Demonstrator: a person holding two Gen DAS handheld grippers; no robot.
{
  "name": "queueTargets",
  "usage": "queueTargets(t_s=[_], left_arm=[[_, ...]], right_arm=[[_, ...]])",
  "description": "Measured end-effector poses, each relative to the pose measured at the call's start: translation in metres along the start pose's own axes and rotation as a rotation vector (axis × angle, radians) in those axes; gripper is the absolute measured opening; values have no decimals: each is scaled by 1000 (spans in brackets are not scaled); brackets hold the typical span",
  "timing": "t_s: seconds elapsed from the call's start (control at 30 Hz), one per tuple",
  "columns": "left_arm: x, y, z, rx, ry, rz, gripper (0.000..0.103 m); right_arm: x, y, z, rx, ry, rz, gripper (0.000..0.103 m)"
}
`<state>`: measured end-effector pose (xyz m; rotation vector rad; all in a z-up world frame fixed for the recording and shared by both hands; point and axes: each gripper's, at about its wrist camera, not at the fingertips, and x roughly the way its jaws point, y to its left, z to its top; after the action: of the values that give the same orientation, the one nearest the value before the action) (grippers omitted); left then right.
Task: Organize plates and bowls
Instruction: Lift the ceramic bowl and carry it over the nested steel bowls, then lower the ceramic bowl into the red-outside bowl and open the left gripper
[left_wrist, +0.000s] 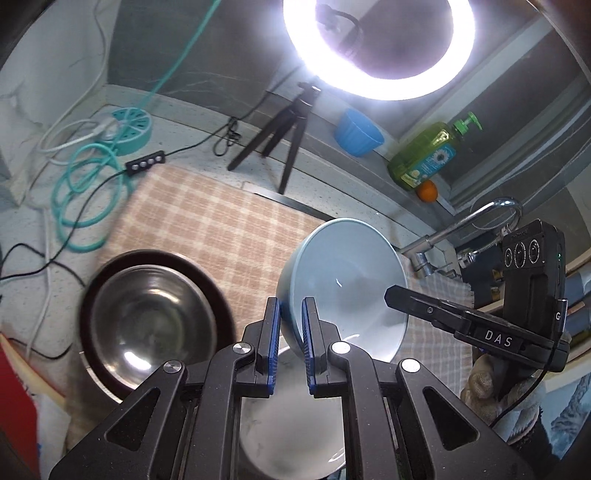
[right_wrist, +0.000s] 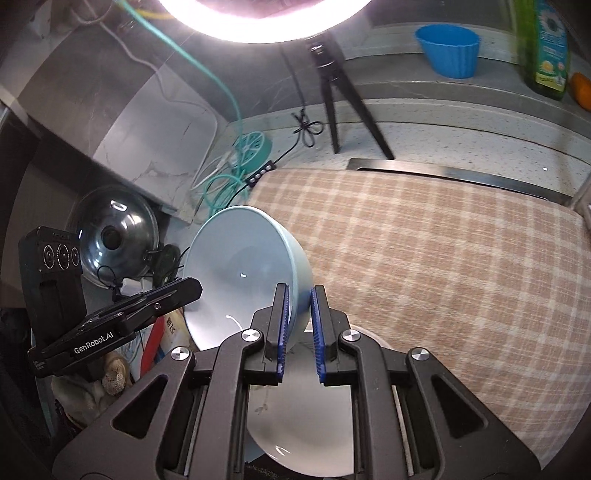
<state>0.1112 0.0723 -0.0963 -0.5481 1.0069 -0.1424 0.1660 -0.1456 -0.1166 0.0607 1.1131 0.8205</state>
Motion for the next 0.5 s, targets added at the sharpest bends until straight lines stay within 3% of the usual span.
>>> queueTargets(t_s=[0.5], left_arm=[[-41, 73, -10, -101, -44, 68, 10]], right_arm=[[66, 60, -3, -67, 98, 37, 12]])
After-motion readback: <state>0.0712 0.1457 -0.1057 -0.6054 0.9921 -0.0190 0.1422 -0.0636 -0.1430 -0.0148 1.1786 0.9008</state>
